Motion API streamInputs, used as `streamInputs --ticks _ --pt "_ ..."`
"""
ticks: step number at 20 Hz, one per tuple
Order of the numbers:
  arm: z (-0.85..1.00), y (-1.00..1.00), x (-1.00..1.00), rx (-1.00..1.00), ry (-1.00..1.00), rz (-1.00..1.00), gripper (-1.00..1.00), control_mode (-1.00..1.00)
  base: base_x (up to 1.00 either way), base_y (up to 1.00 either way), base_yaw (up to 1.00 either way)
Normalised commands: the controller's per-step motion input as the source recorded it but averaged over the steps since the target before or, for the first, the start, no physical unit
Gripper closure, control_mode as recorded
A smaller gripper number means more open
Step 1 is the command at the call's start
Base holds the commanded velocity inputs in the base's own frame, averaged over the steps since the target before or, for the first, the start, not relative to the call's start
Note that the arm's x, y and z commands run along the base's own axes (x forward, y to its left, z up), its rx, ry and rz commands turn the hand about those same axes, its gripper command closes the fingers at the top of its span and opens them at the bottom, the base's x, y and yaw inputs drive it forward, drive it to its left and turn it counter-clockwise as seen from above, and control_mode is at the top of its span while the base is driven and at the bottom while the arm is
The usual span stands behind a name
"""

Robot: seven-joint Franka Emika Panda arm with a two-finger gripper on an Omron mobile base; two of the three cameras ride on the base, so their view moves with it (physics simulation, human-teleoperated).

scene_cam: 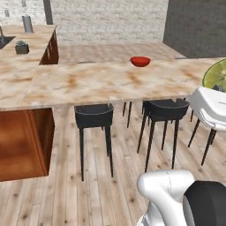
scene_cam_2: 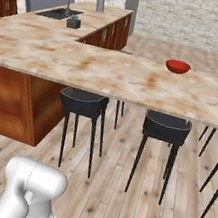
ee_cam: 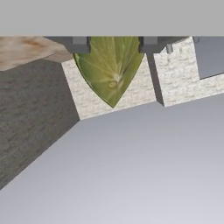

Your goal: There is a bowl on the dining counter. Grab a lemon wedge from the fridge and place it in the bowl. Then get the liquor bottle and glass cup from the cabinet and place them next to the bowl.

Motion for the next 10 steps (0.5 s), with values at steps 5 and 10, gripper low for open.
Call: streamInputs --ticks 5,10 --pt "0.0 0.0 0.0 0.0 0.0 0.0 1.0 1.0 0.21 -1.0 0.03" --pt "0.0 0.0 0.0 0.0 0.0 0.0 1.0 1.0 0.22 -1.0 0.02"
